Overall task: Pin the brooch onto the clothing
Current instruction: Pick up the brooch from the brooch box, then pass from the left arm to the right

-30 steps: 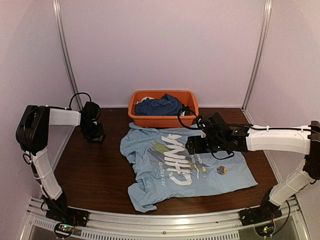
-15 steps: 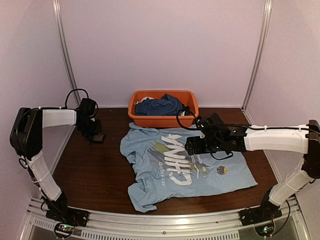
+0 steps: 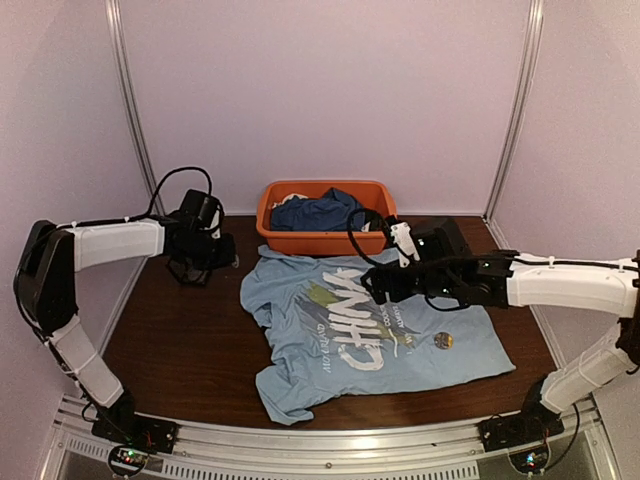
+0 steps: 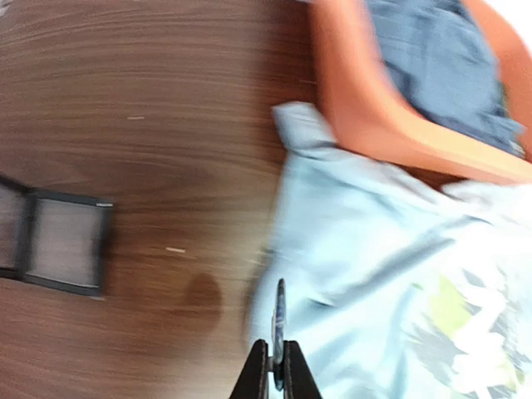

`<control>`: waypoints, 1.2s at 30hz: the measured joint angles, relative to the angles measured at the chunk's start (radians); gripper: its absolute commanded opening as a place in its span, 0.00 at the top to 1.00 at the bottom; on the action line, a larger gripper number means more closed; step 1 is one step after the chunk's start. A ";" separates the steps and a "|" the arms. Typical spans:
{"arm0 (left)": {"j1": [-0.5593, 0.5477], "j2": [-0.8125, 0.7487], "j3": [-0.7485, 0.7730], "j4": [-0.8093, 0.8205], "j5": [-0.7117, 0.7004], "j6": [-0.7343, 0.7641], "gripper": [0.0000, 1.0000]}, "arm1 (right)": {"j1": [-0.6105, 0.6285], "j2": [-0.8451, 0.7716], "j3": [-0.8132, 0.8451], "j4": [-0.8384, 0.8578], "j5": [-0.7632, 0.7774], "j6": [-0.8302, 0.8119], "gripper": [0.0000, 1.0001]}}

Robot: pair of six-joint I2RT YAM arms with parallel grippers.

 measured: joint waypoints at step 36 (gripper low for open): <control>-0.539 -0.166 -0.162 0.463 0.357 -0.483 1.00 | 0.332 0.270 -0.533 1.487 0.269 -1.526 0.40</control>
